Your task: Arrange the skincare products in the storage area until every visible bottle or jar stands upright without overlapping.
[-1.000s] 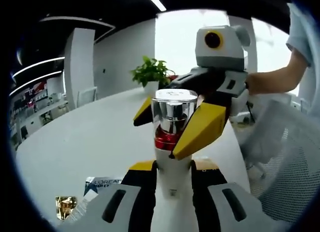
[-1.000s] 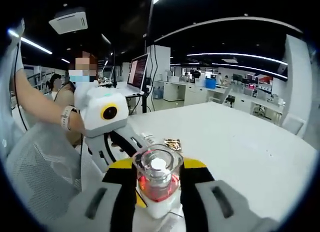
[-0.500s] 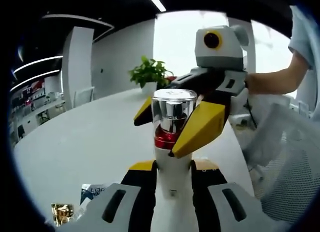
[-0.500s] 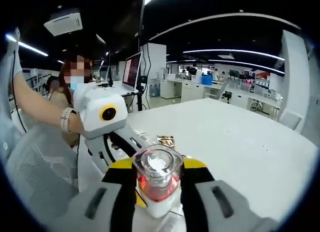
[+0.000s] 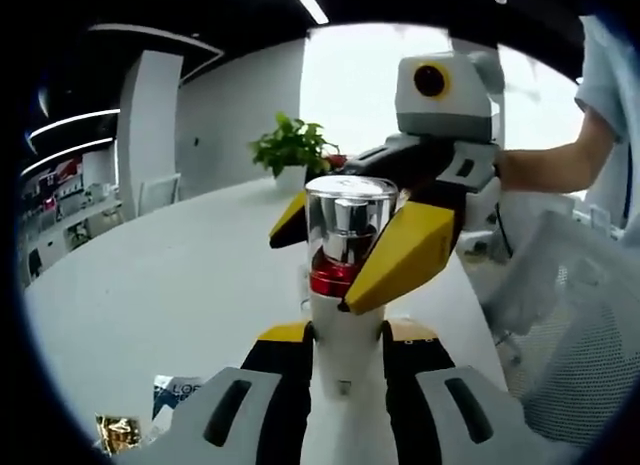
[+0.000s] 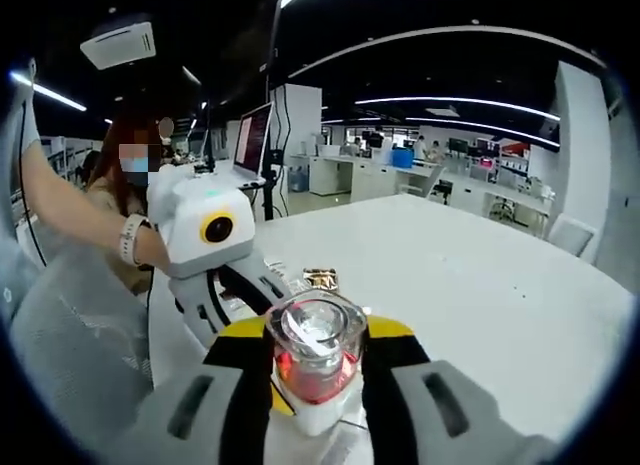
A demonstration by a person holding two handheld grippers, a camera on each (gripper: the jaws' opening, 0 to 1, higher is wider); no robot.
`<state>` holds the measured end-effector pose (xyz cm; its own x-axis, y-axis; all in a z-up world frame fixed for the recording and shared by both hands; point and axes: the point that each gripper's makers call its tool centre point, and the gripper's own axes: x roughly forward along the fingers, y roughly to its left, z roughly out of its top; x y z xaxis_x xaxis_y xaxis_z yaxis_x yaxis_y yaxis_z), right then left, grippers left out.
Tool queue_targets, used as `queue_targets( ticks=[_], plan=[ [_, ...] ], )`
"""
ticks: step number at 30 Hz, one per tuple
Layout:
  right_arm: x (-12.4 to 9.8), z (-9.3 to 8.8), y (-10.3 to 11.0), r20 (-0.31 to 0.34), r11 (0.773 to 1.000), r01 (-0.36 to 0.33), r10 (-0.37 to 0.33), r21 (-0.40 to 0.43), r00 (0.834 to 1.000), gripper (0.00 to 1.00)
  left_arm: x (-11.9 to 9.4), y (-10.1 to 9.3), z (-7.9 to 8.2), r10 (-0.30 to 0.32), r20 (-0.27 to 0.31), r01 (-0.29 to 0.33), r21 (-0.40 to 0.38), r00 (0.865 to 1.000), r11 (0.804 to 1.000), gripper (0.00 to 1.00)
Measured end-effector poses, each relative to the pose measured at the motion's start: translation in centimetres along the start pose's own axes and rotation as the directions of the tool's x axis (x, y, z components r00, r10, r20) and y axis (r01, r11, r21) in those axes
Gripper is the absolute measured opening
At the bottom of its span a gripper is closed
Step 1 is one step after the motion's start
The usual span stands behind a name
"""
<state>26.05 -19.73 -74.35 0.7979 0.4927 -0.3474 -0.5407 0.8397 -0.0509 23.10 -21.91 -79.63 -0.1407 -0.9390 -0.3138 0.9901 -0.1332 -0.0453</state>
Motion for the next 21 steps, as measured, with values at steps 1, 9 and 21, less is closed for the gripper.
queue_targets(
  ticks=[1, 9, 21],
  plan=[
    [-0.01, -0.01, -0.01, -0.002, 1.000, 0.000, 0.000, 0.000, 1.000, 0.34, 0.01, 0.00, -0.01, -0.001, 0.001, 0.001, 0.002, 1.000, 1.000, 0.24],
    [0.08, -0.07, -0.11, -0.016, 1.000, 0.012, -0.011, 0.023, 1.000, 0.35, 0.14, 0.12, -0.07, -0.022, -0.004, 0.022, 0.000, 1.000, 1.000, 0.24],
    [-0.04, -0.37, -0.53, -0.030, 0.993, 0.104, -0.102, 0.053, 0.994, 0.34, 0.21, -0.02, -0.15, -0.122, -0.036, 0.122, 0.001, 0.992, 0.992, 0.24]
  ],
)
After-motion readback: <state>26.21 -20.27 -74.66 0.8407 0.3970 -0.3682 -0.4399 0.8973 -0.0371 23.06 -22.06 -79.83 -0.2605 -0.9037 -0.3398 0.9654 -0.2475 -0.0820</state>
